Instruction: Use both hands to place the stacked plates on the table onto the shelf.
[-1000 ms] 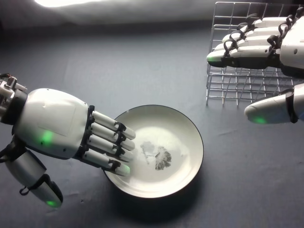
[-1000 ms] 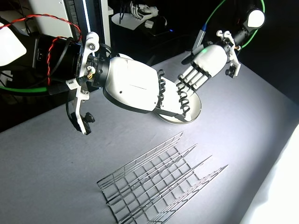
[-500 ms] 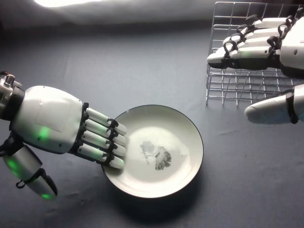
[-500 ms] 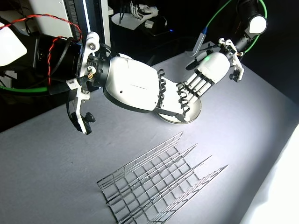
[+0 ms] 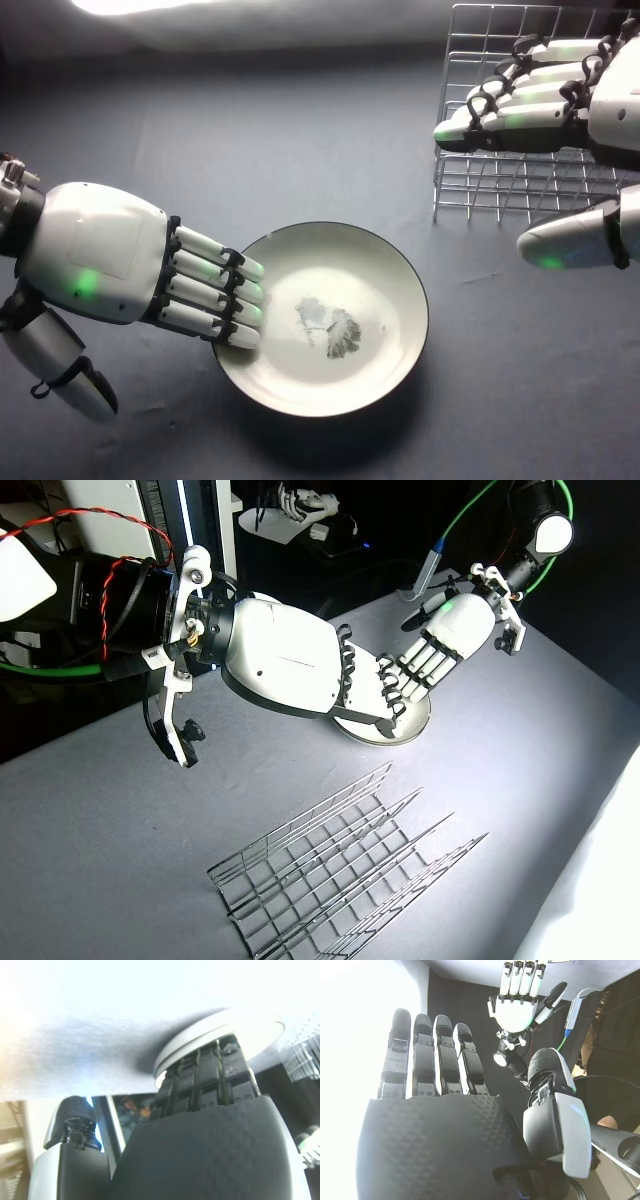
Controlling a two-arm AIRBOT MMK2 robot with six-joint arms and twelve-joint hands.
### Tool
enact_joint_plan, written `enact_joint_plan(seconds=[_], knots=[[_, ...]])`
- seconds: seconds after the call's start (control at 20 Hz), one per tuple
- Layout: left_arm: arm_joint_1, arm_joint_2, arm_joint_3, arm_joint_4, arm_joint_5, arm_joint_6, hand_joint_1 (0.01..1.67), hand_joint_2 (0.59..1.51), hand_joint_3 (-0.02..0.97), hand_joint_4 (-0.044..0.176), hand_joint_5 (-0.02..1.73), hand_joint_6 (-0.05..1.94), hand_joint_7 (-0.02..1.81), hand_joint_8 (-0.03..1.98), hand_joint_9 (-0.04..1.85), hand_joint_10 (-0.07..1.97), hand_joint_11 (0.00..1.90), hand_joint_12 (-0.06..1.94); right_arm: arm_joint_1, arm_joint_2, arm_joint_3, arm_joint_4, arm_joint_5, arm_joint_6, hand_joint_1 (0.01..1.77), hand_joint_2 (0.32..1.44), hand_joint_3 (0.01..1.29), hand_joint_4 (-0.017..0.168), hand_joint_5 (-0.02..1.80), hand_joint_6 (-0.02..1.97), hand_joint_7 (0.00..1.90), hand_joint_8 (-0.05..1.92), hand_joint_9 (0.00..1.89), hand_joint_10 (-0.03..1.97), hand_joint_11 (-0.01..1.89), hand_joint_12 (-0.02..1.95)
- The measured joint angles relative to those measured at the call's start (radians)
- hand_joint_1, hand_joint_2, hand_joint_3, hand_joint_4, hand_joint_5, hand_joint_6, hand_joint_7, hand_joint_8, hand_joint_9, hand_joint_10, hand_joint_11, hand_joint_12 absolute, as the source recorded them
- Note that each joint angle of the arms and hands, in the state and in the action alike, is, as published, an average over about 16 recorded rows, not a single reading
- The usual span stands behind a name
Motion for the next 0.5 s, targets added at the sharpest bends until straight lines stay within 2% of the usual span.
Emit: enact_joint_plan(seconds=[0.5], knots=[[0.025, -0.010, -0.004, 0.008, 0.006, 0.009, 0.01, 1.178, 0.003, -0.009, 0.00, -0.02, 0.00, -0.01, 0.01, 0.00, 0.02, 0.00, -0.011, 0.000, 0.003, -0.004, 0.022, -0.003, 0.11, 1.20, 0.01, -0.001, 0.18, 0.02, 0.20, 0.01, 0.19, 0.01, 0.02, 0.60]])
